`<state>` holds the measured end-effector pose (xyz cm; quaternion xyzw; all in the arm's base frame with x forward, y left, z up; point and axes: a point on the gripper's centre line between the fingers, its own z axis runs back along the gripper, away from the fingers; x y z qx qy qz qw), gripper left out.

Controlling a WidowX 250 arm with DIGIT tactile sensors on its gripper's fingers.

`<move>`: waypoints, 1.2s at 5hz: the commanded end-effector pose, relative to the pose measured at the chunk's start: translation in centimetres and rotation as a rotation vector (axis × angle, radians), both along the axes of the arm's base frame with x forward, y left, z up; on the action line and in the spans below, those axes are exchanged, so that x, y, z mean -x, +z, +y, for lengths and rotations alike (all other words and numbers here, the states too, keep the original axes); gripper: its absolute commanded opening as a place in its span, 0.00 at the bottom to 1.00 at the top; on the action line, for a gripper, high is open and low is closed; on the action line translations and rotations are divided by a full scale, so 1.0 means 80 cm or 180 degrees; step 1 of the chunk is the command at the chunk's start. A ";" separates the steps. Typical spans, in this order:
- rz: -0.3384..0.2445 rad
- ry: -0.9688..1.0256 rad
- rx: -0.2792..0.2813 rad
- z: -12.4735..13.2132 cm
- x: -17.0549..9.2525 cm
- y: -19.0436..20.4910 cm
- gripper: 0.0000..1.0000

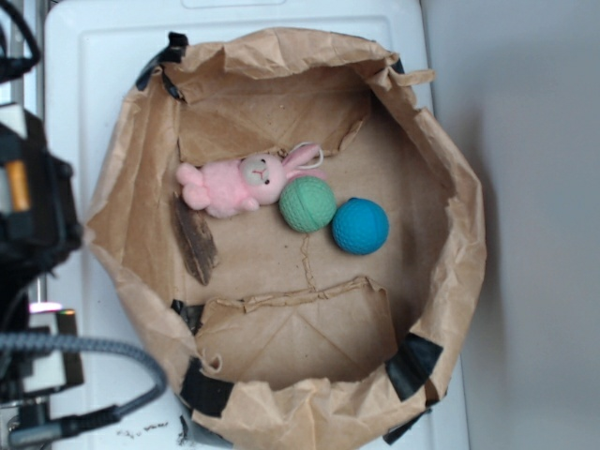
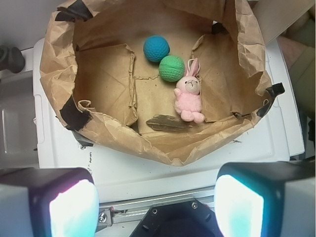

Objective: Grab the pink bunny.

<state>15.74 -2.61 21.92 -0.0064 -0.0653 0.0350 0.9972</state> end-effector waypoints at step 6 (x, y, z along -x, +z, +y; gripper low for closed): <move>-0.0146 -0.0004 -0.0106 0.036 -0.093 -0.089 1.00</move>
